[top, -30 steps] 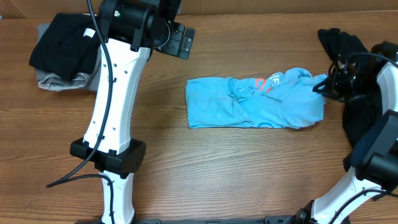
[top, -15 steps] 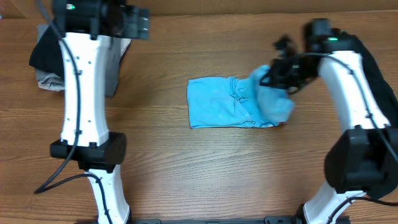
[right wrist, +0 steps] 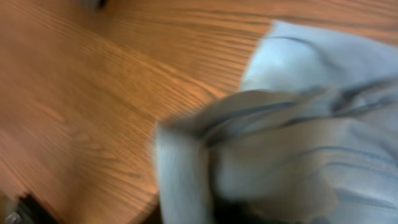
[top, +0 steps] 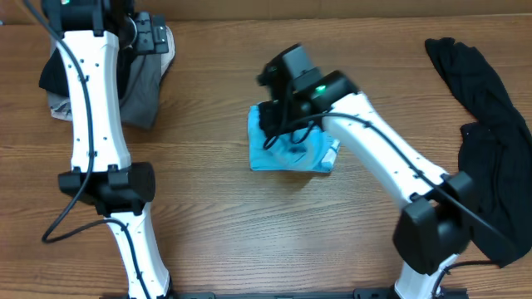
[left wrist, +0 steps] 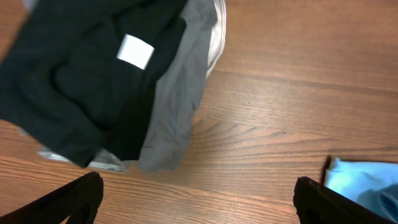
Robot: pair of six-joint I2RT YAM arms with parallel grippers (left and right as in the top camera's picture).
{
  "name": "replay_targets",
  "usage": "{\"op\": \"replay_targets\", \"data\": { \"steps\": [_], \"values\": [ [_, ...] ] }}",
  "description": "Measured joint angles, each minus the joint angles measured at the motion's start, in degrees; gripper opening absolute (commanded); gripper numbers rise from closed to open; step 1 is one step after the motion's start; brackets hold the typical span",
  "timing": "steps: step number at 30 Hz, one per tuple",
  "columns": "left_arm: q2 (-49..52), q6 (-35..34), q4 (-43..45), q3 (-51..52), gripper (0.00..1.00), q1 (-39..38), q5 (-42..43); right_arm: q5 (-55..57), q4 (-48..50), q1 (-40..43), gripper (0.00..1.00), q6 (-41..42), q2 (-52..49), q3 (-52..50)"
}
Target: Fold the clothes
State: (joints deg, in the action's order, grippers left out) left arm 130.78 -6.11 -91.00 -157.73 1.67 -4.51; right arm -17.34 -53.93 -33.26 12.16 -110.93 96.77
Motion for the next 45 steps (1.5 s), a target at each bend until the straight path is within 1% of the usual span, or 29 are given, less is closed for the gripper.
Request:
{"op": "replay_targets", "data": {
  "steps": [1, 2, 5, 9, 14, 18, 19, 23, 24, 25, 26, 27, 30, 34, 35, 37, 39, 42, 43, 44, 45],
  "values": [
    [0.7, 0.0, -0.2, 0.0, 1.00, -0.1, 0.0, 0.3, 0.5, -0.9, 0.93, 0.0, -0.9, 0.1],
    [1.3, 0.0, -0.3, 0.1, 1.00, -0.1, 0.2, 0.6, 0.8, -1.7, 1.00, 0.2, -2.0, 0.1],
    [2.3, 0.0, -0.3, 0.3, 1.00, -0.2, 0.4, 1.2, 0.7, -2.5, 1.00, 0.4, -4.0, 0.1],
    [2.5, 0.0, -0.3, 0.3, 1.00, -0.2, 0.5, 1.3, -2.0, -0.9, 1.00, 0.9, -4.3, 1.2],
    [2.5, 0.0, -0.4, 0.3, 1.00, -0.2, 1.0, 1.6, -6.1, 4.9, 1.00, 1.1, -3.4, 5.2],
    [2.5, 0.0, -0.3, 0.3, 1.00, -0.2, 1.5, 2.1, -9.2, 10.1, 1.00, 1.5, -1.4, 6.4],
    [2.5, 0.0, -0.3, 0.3, 1.00, -0.2, 1.6, 2.3, -9.6, 10.8, 0.96, 1.9, -1.2, 6.3],
    [2.5, 0.0, -0.2, 0.3, 1.00, -0.2, 1.9, 2.4, -8.9, 10.4, 0.74, 5.2, -1.0, 4.2],
    [2.5, 0.0, 0.0, 0.3, 1.00, -0.2, 2.0, 2.5, -8.6, 10.0, 0.63, 6.4, -1.0, 3.3],
    [2.5, 0.0, 0.1, 0.3, 1.00, -0.2, 2.0, 2.5, -8.0, 9.5, 0.49, 7.5, -1.0, 2.1],
    [2.5, 0.0, 0.1, 0.3, 1.00, -0.2, 2.0, 2.5, -7.3, 9.1, 0.40, 8.7, -1.0, 0.9],
    [2.5, 0.0, 0.2, 0.3, 1.00, -0.2, 2.1, 2.4, -6.2, 8.4, 0.38, 11.3, -1.0, -0.8],
    [2.5, 0.0, 0.2, 0.3, 1.00, -0.2, 2.2, 2.3, -5.1, 7.8, 0.38, 13.3, -1.0, -2.9],
    [2.5, 0.0, 0.2, 0.3, 1.00, -0.2, 2.2, 3.8, -3.0, 7.7, 0.49, 16.9, -1.0, -5.7],
    [2.5, 0.0, 0.2, 0.3, 1.00, -0.2, 2.2, 4.5, -2.0, 7.7, 0.54, 17.6, -1.0, -6.2],
    [2.5, 0.0, 0.2, 0.3, 1.00, -0.2, 2.2, 6.1, 0.2, 7.7, 0.57, 19.0, -1.0, -7.3],
    [2.5, 0.0, 0.2, 0.3, 1.00, -0.2, 2.2, 7.2, 2.6, 7.7, 0.59, 20.1, -1.0, -8.1],
    [2.5, 0.0, 0.1, 0.3, 1.00, -0.2, 2.2, 8.1, 6.1, 7.7, 0.60, 21.1, -1.0, -8.9],
    [2.5, 0.0, 0.1, 0.3, 1.00, -0.2, 2.2, 8.4, 7.1, 7.7, 0.59, 21.3, -1.0, -9.1],
    [2.5, 0.0, 0.1, 0.3, 1.00, -0.2, 2.2, 8.6, 8.0, 7.7, 0.53, 21.5, -1.0, -9.4],
    [2.5, 0.0, 0.1, 0.3, 1.00, -0.2, 2.2, 8.7, 8.8, 7.7, 0.36, 21.7, -1.0, -9.7]
  ]
}}
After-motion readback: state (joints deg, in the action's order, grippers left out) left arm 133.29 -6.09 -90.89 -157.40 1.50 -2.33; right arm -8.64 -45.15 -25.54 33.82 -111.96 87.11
